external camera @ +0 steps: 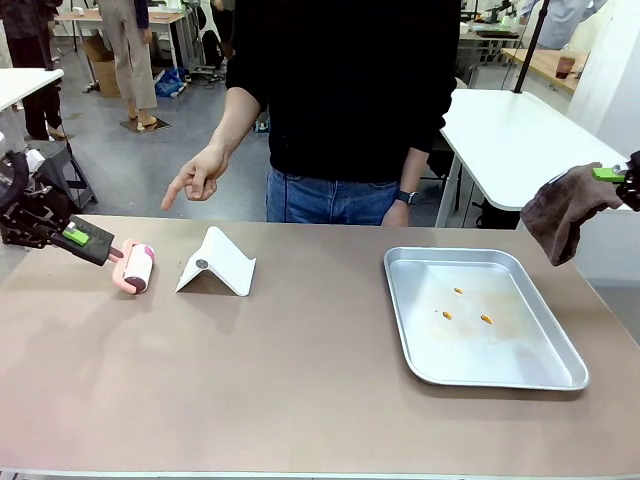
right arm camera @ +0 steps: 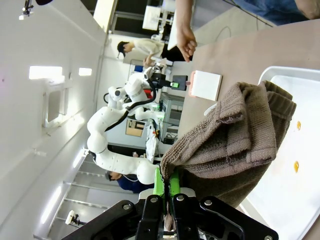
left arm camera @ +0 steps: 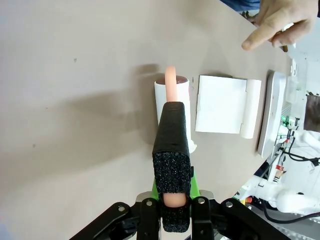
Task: Clean the surface of the table.
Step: If a person points to the right, clean the right side of the table with your right hand, and if they point to the left, clean the left side with your left hand.
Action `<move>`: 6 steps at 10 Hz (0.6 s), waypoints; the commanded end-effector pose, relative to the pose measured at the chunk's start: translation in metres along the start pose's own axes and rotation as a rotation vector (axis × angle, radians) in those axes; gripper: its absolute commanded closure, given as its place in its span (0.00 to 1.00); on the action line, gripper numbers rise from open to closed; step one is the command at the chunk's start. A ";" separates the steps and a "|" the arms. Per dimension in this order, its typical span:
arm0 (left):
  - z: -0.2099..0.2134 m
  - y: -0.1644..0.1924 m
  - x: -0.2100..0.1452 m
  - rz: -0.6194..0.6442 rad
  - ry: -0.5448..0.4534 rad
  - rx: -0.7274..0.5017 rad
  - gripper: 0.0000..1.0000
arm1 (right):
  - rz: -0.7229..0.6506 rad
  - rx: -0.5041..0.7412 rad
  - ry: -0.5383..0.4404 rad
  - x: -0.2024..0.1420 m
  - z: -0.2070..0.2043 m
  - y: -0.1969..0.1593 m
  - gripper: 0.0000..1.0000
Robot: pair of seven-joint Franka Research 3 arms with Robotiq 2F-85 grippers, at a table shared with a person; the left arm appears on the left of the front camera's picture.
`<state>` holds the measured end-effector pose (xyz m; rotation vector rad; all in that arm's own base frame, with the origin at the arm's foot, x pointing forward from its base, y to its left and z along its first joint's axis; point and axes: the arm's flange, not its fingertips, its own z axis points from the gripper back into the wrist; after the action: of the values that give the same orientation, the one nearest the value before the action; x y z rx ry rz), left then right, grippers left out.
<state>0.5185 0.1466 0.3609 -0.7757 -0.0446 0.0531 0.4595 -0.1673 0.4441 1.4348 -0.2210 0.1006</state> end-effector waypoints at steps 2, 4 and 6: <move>-0.014 -0.004 -0.002 0.021 0.026 -0.027 0.78 | -0.009 0.008 -0.007 0.004 0.002 0.005 1.00; -0.014 -0.008 0.001 0.010 0.014 -0.045 0.78 | -0.009 0.008 -0.007 0.004 0.002 0.005 1.00; 0.007 -0.012 -0.003 -0.005 -0.010 -0.098 0.78 | -0.009 0.008 -0.007 0.004 0.002 0.005 1.00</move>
<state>0.5214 0.1387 0.3603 -0.8188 -0.0438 0.0591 0.4595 -0.1673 0.4441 1.4347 -0.2210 0.1007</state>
